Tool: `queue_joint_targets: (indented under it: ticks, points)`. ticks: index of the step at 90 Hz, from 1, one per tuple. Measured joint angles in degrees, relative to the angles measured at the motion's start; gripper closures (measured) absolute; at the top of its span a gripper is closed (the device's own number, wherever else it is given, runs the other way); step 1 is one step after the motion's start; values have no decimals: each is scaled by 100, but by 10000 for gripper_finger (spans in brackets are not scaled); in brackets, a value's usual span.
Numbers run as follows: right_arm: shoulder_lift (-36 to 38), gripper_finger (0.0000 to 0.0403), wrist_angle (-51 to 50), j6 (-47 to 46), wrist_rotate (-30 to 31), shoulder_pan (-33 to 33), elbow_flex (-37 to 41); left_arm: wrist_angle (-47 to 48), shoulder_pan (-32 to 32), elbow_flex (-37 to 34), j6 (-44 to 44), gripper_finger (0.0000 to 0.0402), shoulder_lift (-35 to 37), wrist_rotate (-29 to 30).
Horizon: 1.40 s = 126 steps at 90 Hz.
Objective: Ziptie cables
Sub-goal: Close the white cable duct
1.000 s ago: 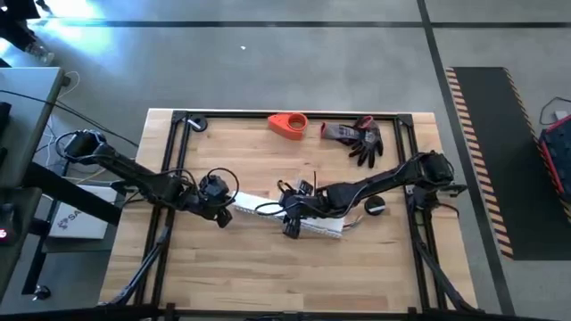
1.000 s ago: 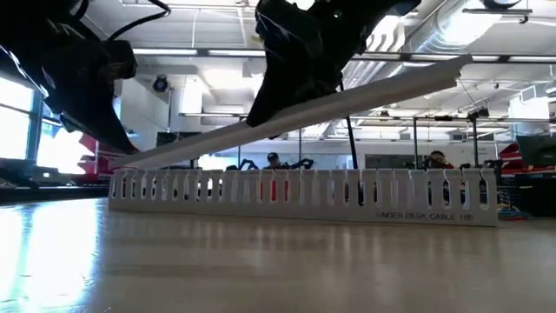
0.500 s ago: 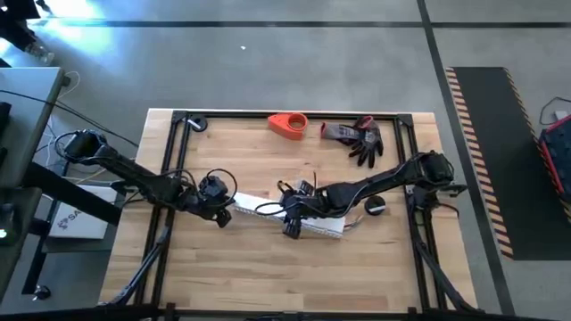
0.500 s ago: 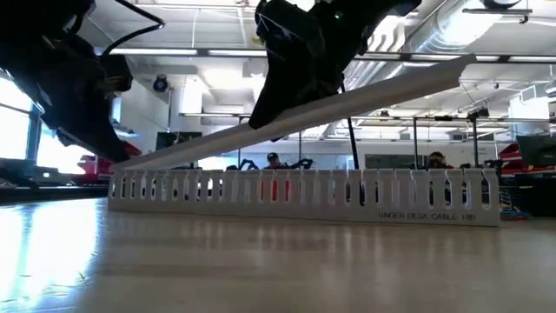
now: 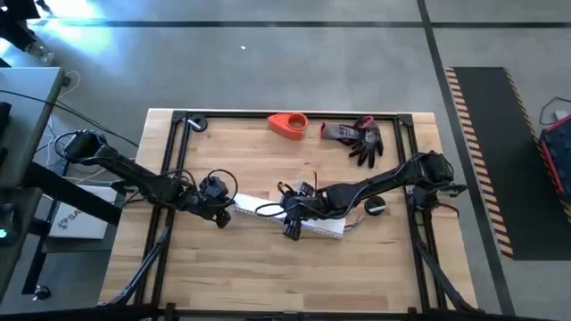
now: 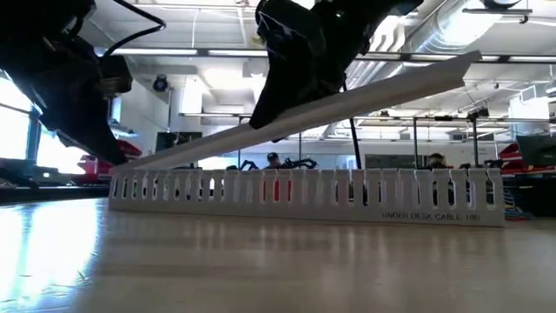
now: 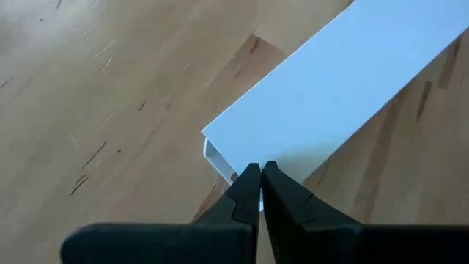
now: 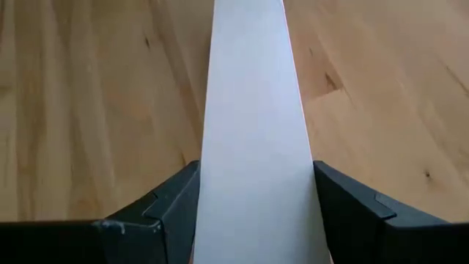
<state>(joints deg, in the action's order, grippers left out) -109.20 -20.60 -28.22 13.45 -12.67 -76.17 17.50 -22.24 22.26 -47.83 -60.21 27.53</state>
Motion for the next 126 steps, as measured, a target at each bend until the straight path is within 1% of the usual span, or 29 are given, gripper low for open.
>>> queue_joint_targets:
  ticks: [14,22,31,39,48,53,65,83,93,109,116,126]
  points:
    - [-51,195,-21,-50,3,-29,8,-54,2,191,27,402,93,0]
    - [-51,195,-18,-89,18,-26,8,-116,47,403,193,402,138,120]
    - [-51,195,-21,-88,51,-26,9,-120,206,492,417,402,131,114]
    - [-51,195,-20,-89,52,-26,10,-96,373,446,511,402,84,-29]
    - [-51,195,-19,-86,52,-26,12,-145,496,349,597,402,-40,-63]
    - [-51,195,-17,-85,52,-26,12,-302,544,259,623,402,-122,-134]
    - [-51,195,-33,-64,50,-26,18,-885,575,-25,615,402,-336,-374]
    - [-51,195,-54,-68,50,-26,21,-931,526,-61,620,402,-438,-348]
    - [-51,195,-42,-63,72,-28,21,-757,529,79,866,402,-353,-409]
    - [-25,195,-24,-140,-4,62,14,-455,573,533,1239,402,-161,-506]
    - [-4,195,-143,-144,-27,96,-57,-402,556,675,1357,402,-168,-663]
    - [5,195,-277,-151,-306,149,-185,-418,488,778,1413,402,-161,-776]
